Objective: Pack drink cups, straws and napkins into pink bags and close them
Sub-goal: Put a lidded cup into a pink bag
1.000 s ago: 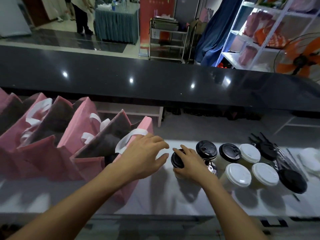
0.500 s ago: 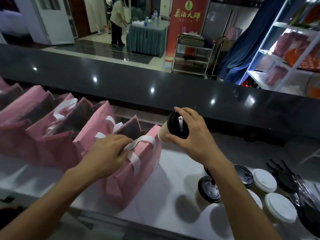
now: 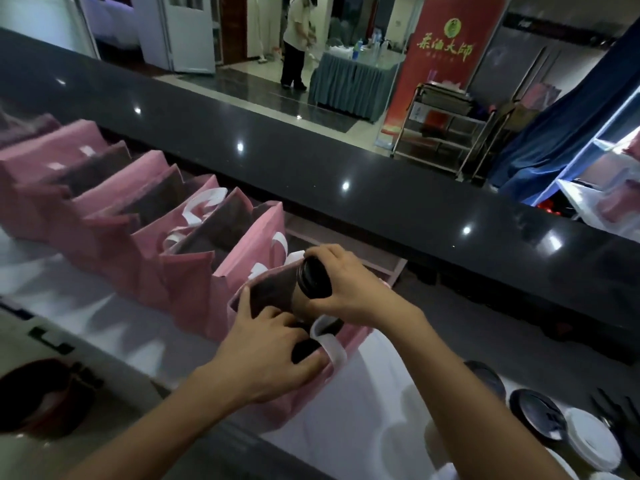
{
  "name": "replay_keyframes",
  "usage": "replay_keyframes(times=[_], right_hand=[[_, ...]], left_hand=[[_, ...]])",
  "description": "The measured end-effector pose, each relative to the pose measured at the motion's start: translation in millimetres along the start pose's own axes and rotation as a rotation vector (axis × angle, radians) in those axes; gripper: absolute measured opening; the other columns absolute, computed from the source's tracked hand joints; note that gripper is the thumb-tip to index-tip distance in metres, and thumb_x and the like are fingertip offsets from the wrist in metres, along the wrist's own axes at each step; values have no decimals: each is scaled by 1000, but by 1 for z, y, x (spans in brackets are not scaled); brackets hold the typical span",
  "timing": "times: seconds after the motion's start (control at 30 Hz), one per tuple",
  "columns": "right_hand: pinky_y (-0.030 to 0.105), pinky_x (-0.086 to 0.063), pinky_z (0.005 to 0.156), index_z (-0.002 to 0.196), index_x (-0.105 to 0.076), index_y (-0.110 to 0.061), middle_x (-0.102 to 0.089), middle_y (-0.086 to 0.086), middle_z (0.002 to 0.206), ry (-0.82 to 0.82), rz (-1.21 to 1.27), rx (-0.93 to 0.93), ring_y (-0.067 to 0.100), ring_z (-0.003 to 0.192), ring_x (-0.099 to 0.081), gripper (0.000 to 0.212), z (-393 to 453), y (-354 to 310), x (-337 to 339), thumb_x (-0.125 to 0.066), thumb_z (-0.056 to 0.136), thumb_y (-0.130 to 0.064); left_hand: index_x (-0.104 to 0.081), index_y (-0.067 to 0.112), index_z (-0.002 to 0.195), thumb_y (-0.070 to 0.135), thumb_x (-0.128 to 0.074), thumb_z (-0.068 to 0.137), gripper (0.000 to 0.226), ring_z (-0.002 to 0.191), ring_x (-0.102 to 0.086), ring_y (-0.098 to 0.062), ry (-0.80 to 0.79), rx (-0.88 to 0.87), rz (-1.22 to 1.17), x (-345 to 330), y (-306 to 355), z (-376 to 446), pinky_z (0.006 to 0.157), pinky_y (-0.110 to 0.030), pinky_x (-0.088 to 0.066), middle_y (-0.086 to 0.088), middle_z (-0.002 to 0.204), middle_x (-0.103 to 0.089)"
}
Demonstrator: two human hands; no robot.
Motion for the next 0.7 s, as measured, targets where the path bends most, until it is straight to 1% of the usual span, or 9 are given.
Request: replay_keyframes(times=[0.03,0.1,0.17,0.27,0.33,0.4,0.5,0.6,0.7], right_hand=[[33,-41,107,145,-34,-33,-35,-7,147,-32,-31,1,15,132,-35,81,3,2,-6,-76,78,-40],[35,-43,107,144,-35,-33,-37,-7,145,-65,-105,6,16,132,-36,81,9,6,-14,-78,76,-41],[39,-43,108,142,-35,-35,-38,-6,146,-69,-183,26,17,133,-37,80,13,7,-18,-78,75,-43],[41,-40,113,145,-35,-32,-38,-4,151,-98,-306,71,20,137,-35,79,17,1,-23,-77,78,-41],[40,-39,114,147,-34,-30,-37,-3,153,-151,-360,71,21,138,-34,81,19,-2,-27,-77,79,-40],[40,-41,112,148,-33,-30,-37,-3,153,-188,-367,60,21,138,-35,82,20,-3,-30,-77,79,-38],[38,-45,108,145,-34,-31,-40,-5,151,-189,-342,65,20,135,-39,80,22,-7,-28,-78,79,-37],[39,-46,107,143,-35,-32,-41,-6,150,-172,-295,77,20,135,-39,77,25,-15,-29,-78,79,-36],[40,-47,105,143,-35,-30,-40,-3,150,-178,-312,54,21,133,-40,77,29,-13,-33,-77,80,-35]], left_hand=[[-67,45,118,79,-15,90,68,124,-45,0,9,-1,-3,-1,0,-2,115,-60,23,24,114,-65],[-69,42,115,78,-15,90,70,118,-48,-1,17,4,18,-2,-1,-3,116,-60,18,23,107,-65],[-69,40,116,79,-15,89,72,116,-49,-3,3,14,34,-3,-2,-5,116,-61,14,21,106,-65],[-68,39,119,78,-16,89,72,118,-50,-7,-27,17,32,-4,-3,-5,114,-65,15,19,109,-65],[-70,36,114,77,-17,89,72,115,-51,-9,-33,11,37,-3,-3,-6,113,-66,15,17,104,-65],[-73,34,106,77,-14,89,75,109,-52,-12,-26,-1,57,-1,-2,-7,113,-67,14,15,99,-65],[-74,33,107,79,-10,88,81,112,-52,-14,-40,-24,72,-1,-2,-7,111,-68,16,13,99,-66],[-73,34,107,82,-10,88,81,114,-51,-14,-61,-38,68,-1,-3,-7,110,-70,18,12,97,-66],[-73,32,104,82,-10,88,82,113,-52,-14,-81,-48,72,-1,-3,-7,109,-71,18,10,97,-65]])
Point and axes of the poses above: each hand's wrist, its own z-axis towards the middle knuckle, its own x-axis out of the back of the hand, y = z × x, the point moved 4 cm from there along z, towards the middle knuckle
